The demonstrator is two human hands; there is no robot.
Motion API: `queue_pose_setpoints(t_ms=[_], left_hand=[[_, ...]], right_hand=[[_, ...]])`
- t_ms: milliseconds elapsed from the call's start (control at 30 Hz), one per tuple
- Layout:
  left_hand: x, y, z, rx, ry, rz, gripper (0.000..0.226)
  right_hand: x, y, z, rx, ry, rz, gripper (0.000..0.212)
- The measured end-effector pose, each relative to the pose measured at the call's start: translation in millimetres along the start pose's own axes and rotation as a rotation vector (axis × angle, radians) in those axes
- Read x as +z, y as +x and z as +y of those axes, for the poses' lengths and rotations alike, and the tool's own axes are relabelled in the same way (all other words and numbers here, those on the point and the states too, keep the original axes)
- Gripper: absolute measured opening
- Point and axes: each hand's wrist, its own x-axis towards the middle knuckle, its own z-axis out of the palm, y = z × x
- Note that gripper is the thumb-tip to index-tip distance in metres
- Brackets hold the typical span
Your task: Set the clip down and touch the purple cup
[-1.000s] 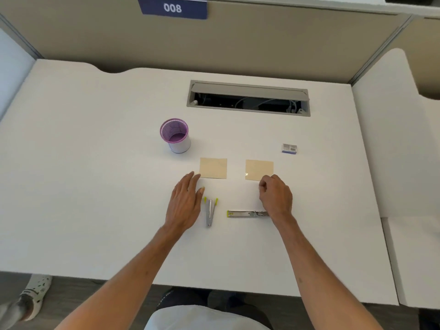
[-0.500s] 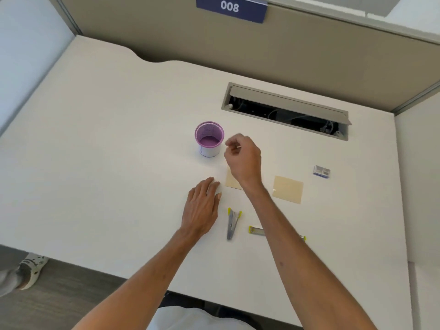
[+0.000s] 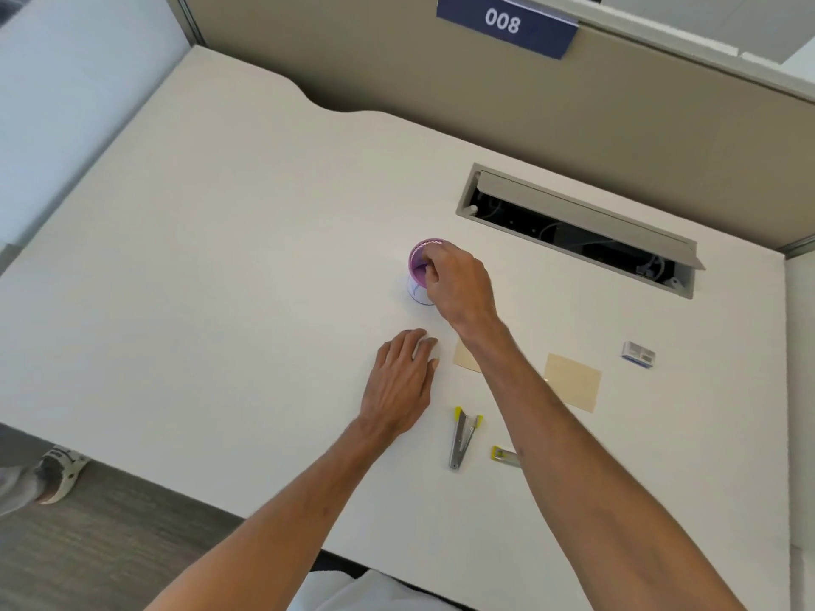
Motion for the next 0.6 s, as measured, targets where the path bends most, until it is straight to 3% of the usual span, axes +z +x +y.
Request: queue_pose_setpoints(t_ms=[333,600], left_hand=[[-4,7,26,-0.039,-0.068,0.018,0.035],[5,16,81,-0.001,-0.072,0.035,0.034]], right_hand=[[-14,-56,28,0.115,0.193,0.272,0.023],[-15,-149,102,0.313,0.204,0.154,0.020]])
